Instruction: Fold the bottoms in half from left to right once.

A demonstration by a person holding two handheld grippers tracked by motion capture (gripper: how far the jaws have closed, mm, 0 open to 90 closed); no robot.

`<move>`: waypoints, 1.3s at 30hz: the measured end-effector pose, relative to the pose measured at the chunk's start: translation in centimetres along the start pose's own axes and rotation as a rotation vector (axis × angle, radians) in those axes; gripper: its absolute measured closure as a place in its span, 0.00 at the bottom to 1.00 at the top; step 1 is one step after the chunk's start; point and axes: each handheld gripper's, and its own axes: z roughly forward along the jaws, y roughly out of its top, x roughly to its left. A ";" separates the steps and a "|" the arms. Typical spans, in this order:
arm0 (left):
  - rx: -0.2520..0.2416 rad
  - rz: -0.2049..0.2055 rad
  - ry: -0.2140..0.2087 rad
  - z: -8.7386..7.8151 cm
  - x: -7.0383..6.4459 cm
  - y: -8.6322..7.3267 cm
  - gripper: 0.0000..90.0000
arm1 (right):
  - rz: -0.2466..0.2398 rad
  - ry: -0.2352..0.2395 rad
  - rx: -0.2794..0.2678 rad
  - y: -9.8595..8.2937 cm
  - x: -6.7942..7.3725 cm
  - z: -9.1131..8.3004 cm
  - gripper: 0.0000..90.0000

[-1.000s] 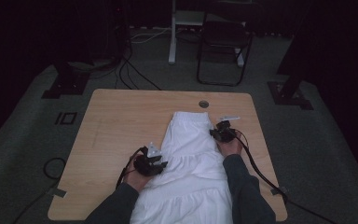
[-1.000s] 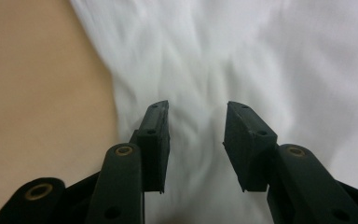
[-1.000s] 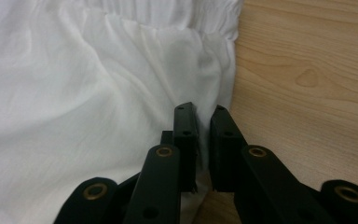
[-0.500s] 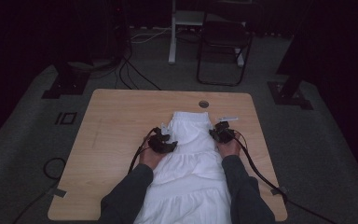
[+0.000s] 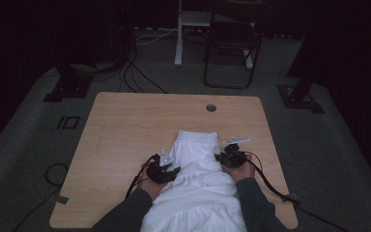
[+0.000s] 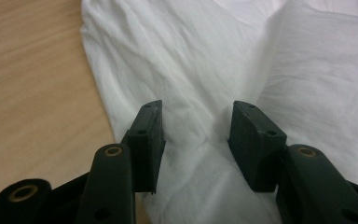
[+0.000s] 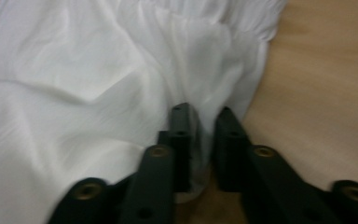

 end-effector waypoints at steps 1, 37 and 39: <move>-0.001 -0.003 -0.002 0.0 0.0 0.0 0.61 | -0.011 0.001 -0.030 0.2 0.0 -0.4 0.70; -0.001 0.007 0.020 0.0 -0.2 0.0 0.56 | -0.018 -0.127 -0.050 3.8 -0.8 4.0 0.53; -0.001 -0.019 0.000 0.0 0.0 0.0 0.55 | -0.023 -0.125 -0.040 3.9 -0.6 3.9 0.65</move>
